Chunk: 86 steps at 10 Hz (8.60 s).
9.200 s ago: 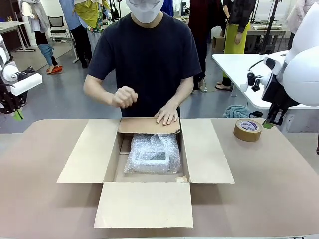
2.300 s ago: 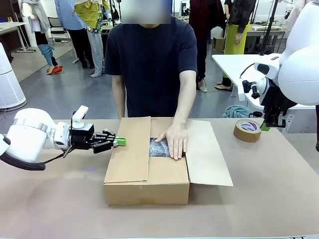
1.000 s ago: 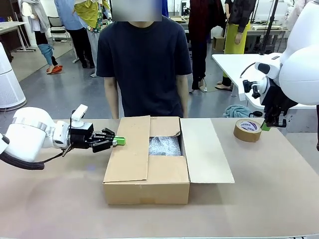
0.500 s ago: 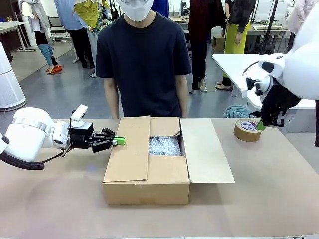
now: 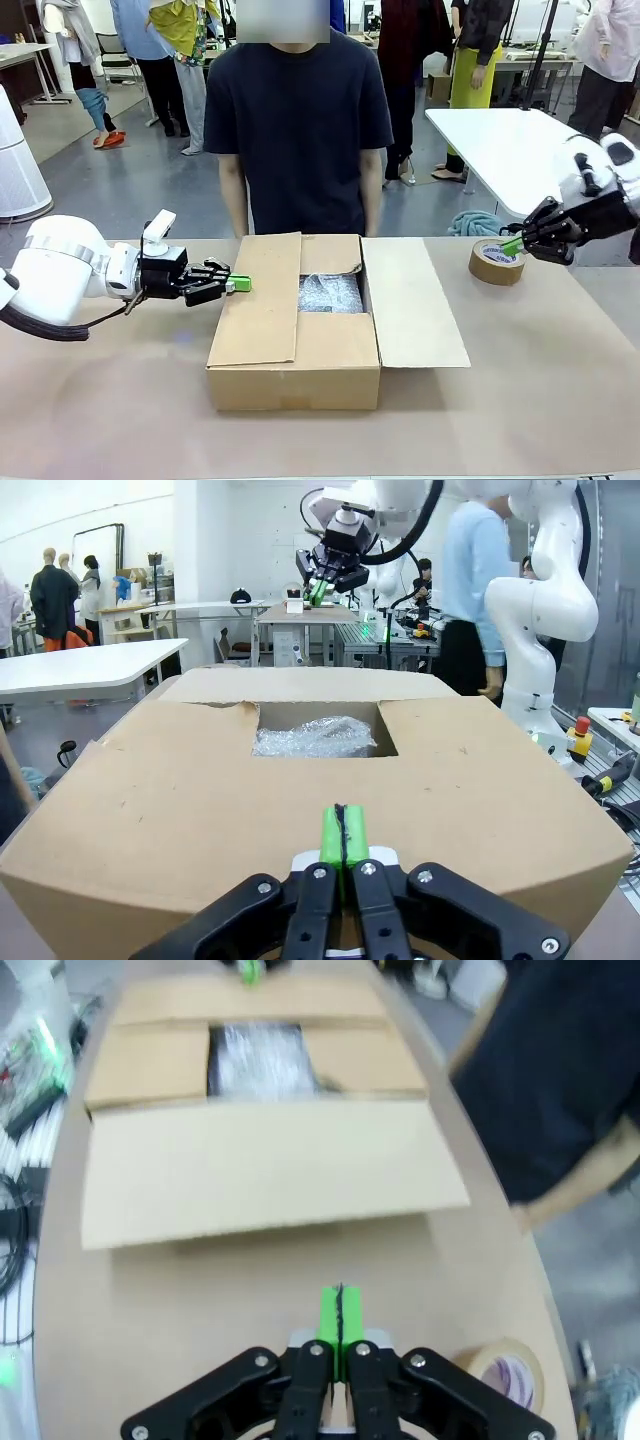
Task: Wrap the clocks to prevent damage.
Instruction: Push the left (or right) flap of the Package Box to close it, then after the human seals the box with tape, release both hands from the side flaps of the Package Box.
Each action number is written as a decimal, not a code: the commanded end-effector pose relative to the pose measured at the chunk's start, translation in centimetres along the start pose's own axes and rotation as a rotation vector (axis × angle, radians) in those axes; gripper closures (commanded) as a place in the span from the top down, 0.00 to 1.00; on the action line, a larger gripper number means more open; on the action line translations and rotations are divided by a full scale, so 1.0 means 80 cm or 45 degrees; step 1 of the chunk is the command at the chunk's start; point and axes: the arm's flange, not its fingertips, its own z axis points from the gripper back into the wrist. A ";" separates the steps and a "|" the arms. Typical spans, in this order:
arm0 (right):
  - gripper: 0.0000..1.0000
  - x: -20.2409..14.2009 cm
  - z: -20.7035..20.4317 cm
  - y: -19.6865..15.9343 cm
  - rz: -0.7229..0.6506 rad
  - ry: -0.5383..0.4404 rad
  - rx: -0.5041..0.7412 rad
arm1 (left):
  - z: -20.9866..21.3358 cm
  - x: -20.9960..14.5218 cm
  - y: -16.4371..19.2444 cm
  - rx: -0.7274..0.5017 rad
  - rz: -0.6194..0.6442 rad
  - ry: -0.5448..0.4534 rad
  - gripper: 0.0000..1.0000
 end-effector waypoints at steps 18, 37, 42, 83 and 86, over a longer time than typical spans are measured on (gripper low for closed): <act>0.01 -0.121 -0.133 0.013 -0.284 -0.414 0.272 | -0.004 -0.003 -0.002 0.011 -0.003 -0.004 0.00; 0.01 0.011 -0.273 0.012 -0.441 -0.818 0.588 | -0.004 -0.003 -0.002 0.011 -0.003 -0.004 0.00; 0.01 0.006 -0.331 0.017 -0.470 -0.732 0.608 | -0.004 -0.003 -0.002 0.011 -0.003 -0.004 0.00; 0.01 -0.009 -0.333 0.023 -0.428 -0.721 0.622 | -0.004 -0.003 -0.002 0.011 -0.003 -0.004 0.00; 0.01 -0.009 -0.333 0.023 -0.428 -0.721 0.622 | -0.004 -0.003 -0.002 0.011 -0.003 -0.004 0.00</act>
